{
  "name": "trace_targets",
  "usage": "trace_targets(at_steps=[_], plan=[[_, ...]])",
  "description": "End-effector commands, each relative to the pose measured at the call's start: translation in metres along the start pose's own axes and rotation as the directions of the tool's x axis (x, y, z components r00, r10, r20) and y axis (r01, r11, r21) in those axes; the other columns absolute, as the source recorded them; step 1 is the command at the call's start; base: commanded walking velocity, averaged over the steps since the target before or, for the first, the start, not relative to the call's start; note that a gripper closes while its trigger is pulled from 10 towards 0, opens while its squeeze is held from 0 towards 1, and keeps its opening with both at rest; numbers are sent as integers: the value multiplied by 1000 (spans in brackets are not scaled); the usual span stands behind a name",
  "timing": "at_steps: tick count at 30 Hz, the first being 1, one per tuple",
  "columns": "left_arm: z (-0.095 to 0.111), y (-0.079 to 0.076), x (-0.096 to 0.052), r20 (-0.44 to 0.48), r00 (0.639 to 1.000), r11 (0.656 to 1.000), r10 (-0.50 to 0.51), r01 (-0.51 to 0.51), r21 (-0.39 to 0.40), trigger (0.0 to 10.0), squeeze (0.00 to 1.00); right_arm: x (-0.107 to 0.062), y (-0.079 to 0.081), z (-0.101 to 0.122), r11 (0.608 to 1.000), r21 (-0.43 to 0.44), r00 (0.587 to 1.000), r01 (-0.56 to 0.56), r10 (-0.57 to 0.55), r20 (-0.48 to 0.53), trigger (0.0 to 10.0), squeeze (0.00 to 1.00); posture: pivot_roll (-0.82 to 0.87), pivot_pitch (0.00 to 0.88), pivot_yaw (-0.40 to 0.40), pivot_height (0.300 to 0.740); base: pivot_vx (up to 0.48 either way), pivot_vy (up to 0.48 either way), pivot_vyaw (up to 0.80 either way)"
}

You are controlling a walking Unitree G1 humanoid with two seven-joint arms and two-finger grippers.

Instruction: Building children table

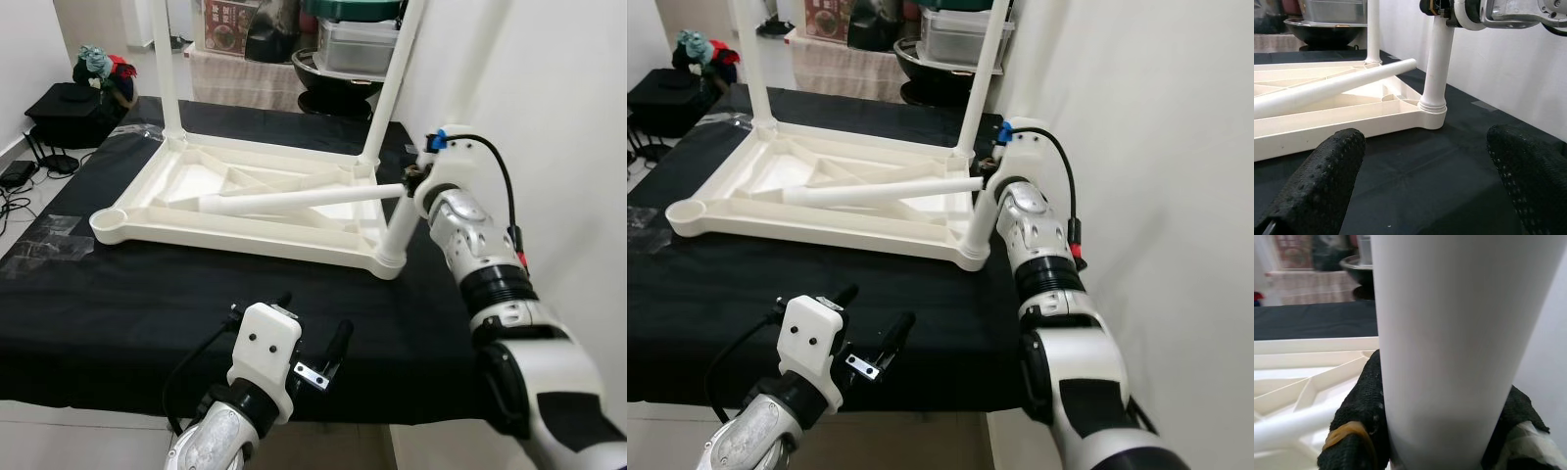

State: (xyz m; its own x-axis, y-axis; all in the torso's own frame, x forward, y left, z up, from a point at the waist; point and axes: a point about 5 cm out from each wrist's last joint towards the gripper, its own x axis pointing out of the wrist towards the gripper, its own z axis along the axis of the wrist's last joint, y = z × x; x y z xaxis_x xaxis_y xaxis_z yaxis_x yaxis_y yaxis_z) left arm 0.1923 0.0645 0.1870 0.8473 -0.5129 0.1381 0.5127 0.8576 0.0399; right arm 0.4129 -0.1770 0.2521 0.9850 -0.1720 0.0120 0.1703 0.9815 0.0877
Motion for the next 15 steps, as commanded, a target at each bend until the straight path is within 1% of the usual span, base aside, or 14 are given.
trace_targets(at_steps=[1, 2, 3, 4, 6, 7, 8, 9, 10, 11, 12, 13, 14, 15], plan=[[-2, -1, 1, -10, 1000, 1000, -5, 5, 3, 10000, 0, -3, -4, -27, 998, -48, 994, 27, -32, -107, 7255, 0, 67, 126, -144, 740, 0, 0, 0], [-2, -1, 1, -11, 1000, 1000, -5, 5, 3, 10000, 0, -3, 6, -26, 1000, -13, 995, -24, 23, -101, 10000, 0, 67, 126, -144, 740, 0, 0, 0], [-2, -1, 0, -12, 1000, 1000, -4, 4, 4, 10000, 0, -3, 19, -23, 993, 30, 990, -112, 114, -80, 10000, 0, 67, 126, -144, 740, 0, 0, 0], [-2, -1, 0, -13, 1000, 1000, -4, 4, 4, 10000, 0, -4, 27, -21, 984, 55, 983, -171, 174, -62, 10000, 0, 67, 126, -144, 740, 0, 0, 0], [-2, -1, 0, -13, 1000, 1000, -3, 3, 4, 10000, 0, -4, 31, -19, 980, 63, 980, -187, 190, -52, 10000, 0, 67, 126, -144, 740, 0, 0, 0], [-2, -1, 0, -13, 1000, 1000, -3, 3, 3, 10000, 0, -3, 36, -17, 970, 98, 973, -221, 226, -45, 10000, 1000, 67, 125, -147, 740, 0, 0, 0], [-2, -1, 0, -13, 1000, 1000, -3, 3, 3, 10000, 0, -3, 42, -14, 952, 120, 957, -282, 288, -34, 10000, 1000, 69, 126, -149, 740, 0, 0, 0], [-2, -2, 0, -13, 1000, 1000, -2, 2, 3, 10000, 0, -3, 46, -11, 940, 134, 947, -313, 319, -26, 10000, 1000, 67, 125, -148, 740, 0, 0, 0], [-2, -2, 0, -13, 1000, 1000, -2, 2, 3, 10000, 0, -3, 53, -8, 894, 203, 910, -399, 413, -28, 10000, 0, 66, 124, -146, 740, 0, 0, 0], [-2, -2, 0, -13, 1000, 1000, -2, 2, 3, 10000, 0, -3, 53, -8, 894, 203, 910, -399, 413, -28, 10000, 0, 66, 124, -146, 740, 0, 0, 0], [-2, -2, 0, -13, 1000, 1000, -1, 1, 2, 10000, 0, -5, 58, -4, 838, 231, 859, -494, 511, -17, 10000, 0, 66, 124, -146, 740, 0, 0, 0], [-2, -2, 0, -13, 1000, 1000, -3, 3, 2, 10000, 0, -18, 64, 5, 609, 227, 631, -760, 775, 33, 10000, 0, 66, 121, -147, 740, 0, 0, 0], [-2, -2, 0, -13, 1000, 1000, -3, 3, 2, 10000, 0, -18, 64, 5, 609, 227, 631, -760, 775, 33, 10000, 0, 66, 121, -147, 740, 0, 0, 0], [-2, -2, 0, -13, 1000, 1000, -3, 3, 1, 10000, 0, -22, 63, 6, 561, 202, 580, -803, 814, 46, 10000, 0, 67, 119, -148, 740, 0, 0, 0]])
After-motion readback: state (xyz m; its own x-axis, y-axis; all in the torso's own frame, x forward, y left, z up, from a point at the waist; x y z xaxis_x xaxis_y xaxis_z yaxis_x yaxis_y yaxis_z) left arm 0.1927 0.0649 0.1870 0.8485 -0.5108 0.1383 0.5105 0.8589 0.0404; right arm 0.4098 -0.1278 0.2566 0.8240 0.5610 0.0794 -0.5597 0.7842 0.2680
